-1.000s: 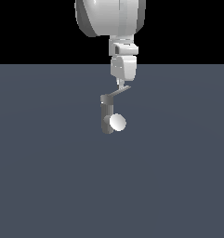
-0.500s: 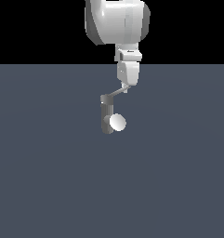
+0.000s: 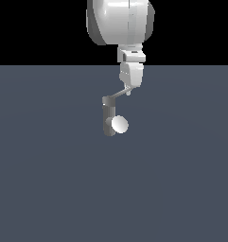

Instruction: Turn on the faucet by rotating a designated handle.

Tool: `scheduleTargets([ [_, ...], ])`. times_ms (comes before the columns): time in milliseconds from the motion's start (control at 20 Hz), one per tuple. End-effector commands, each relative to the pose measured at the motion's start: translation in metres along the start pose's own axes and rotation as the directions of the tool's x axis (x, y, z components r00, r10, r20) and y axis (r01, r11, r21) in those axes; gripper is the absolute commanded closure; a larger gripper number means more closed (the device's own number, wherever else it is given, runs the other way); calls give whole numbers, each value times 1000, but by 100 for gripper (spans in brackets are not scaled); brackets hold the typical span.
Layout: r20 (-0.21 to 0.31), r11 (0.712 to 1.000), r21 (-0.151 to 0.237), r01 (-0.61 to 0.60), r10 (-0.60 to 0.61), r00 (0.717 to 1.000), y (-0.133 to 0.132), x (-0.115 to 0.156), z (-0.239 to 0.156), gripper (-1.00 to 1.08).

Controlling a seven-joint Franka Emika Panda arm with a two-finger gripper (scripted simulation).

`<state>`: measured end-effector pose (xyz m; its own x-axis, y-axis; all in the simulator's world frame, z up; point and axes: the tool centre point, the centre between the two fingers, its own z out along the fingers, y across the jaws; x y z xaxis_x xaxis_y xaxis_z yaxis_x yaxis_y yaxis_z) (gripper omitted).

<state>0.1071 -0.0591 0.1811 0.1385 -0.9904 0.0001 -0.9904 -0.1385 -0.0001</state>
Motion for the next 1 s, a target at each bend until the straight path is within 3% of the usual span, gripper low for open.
scheduleTargets([
  [0, 0, 1000, 0, 0, 0, 1000, 7, 1, 0, 108],
  [950, 0, 1000, 0, 0, 0, 1000, 58, 5, 0, 108],
])
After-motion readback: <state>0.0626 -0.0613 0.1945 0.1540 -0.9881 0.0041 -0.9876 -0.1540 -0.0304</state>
